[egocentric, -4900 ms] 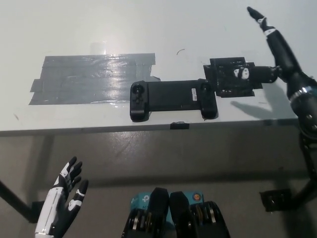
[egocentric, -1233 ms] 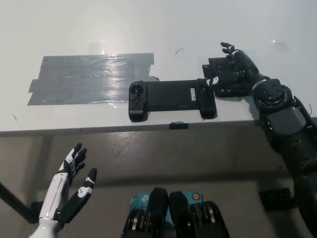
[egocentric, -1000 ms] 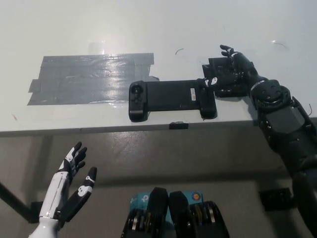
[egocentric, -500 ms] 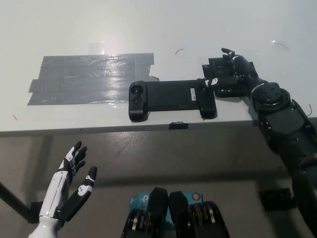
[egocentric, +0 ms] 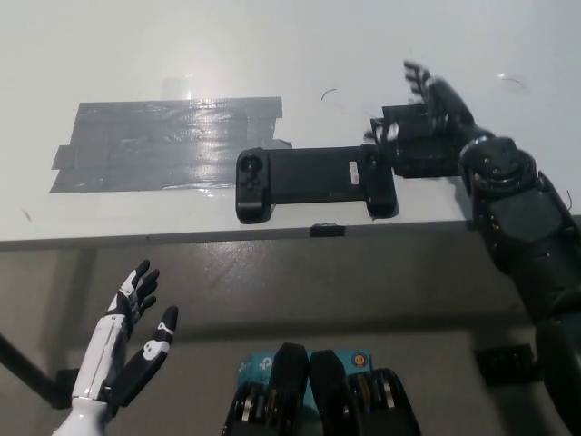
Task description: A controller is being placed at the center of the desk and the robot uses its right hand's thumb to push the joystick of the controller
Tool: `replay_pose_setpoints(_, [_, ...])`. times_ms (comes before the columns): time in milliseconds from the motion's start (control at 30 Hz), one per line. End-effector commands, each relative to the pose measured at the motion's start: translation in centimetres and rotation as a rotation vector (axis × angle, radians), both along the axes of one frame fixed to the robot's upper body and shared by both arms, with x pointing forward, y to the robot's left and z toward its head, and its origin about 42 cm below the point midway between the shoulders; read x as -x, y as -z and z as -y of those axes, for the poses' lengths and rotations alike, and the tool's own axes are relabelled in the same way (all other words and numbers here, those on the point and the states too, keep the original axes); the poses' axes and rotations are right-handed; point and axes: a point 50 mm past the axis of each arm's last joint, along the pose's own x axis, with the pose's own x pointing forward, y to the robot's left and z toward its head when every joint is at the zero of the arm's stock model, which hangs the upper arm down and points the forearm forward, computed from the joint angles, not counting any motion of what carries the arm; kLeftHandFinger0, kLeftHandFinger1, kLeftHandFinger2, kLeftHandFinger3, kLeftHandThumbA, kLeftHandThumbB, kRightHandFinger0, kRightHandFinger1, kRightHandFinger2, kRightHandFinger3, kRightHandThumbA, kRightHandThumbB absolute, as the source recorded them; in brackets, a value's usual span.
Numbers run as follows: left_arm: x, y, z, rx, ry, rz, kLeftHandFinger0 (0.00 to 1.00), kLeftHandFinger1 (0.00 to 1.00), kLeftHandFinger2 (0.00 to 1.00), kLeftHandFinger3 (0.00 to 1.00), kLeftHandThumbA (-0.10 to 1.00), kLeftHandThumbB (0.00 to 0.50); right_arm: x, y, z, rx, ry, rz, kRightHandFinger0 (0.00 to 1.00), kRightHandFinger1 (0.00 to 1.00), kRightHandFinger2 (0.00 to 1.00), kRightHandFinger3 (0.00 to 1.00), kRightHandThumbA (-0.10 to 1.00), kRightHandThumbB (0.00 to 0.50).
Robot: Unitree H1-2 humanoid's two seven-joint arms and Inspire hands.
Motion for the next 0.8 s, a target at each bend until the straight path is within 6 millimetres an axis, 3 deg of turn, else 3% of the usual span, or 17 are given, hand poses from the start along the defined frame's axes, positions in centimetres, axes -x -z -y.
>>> replay_pose_setpoints(0, [0.3,-0.8,-0.4,-0.017,0.006,0.032,1.0,1.0,1.0,1.0,0.62,0.13,2.8,-9.5,-3.3,-0.116,-0.2,0.283,1.0,1.0,1.0,1.0,1.0,0.424])
replay_pose_setpoints(133, [0.6,-0.4,-0.3,-0.018,0.01,0.032,1.0,1.0,1.0,1.0,0.62,0.124,7.2,-12.8,-4.4,-0.172,-0.3,0.41,1.0,1.0,1.0,1.0,1.0,0.419])
replay_pose_setpoints(200, [0.7,-0.3,-0.3,-0.019,0.008,0.029,1.0,1.0,1.0,1.0,0.6,0.123,9.0,-14.2,-4.5,-0.192,-0.32,0.458,1.0,1.0,1.0,1.0,1.0,0.475])
replay_pose_setpoints(267, [0.9,-0.3,-0.4,-0.017,0.005,0.021,1.0,1.0,1.0,1.0,0.6,0.127,10.8,-15.2,-4.7,-0.211,-0.342,0.509,1.0,1.0,1.0,1.0,1.0,0.449])
replay_pose_setpoints(333, [1.0,-0.3,-0.4,-0.012,0.003,0.013,1.0,1.0,1.0,1.0,0.6,0.132,12.3,-16.0,-4.5,-0.241,-0.36,0.521,1.0,1.0,1.0,1.0,1.0,0.469])
replay_pose_setpoints(367, [0.9,-0.4,-0.4,-0.012,0.004,0.016,1.0,1.0,1.0,1.0,0.6,0.132,13.0,-16.3,-4.2,-0.238,-0.356,0.537,1.0,1.0,1.0,1.0,1.0,0.451])
replay_pose_setpoints(467, [0.8,-0.4,-0.5,-0.02,0.004,0.019,1.0,1.0,1.0,1.0,0.61,0.135,14.7,-16.4,-3.0,-0.219,-0.388,0.601,1.0,1.0,1.0,1.0,1.0,0.392])
replay_pose_setpoints(600, [0.4,-0.8,-0.6,-0.013,0.002,0.031,1.0,1.0,1.0,1.0,0.61,0.133,17.4,-16.0,-1.4,-0.178,-0.371,0.653,1.0,1.0,1.0,1.0,1.0,0.437])
replay_pose_setpoints(633, [0.2,-0.8,-0.7,-0.019,0.0,0.035,1.0,1.0,1.0,1.0,0.61,0.131,18.9,-15.6,-0.7,-0.184,-0.38,0.664,1.0,1.0,1.0,1.0,1.0,0.458])
replay_pose_setpoints(767, [0.0,-0.9,-0.6,-0.018,-0.004,0.032,1.0,1.0,1.0,1.0,0.61,0.133,22.2,-14.0,1.3,-0.172,-0.399,0.714,1.0,1.0,1.0,1.0,1.0,0.429])
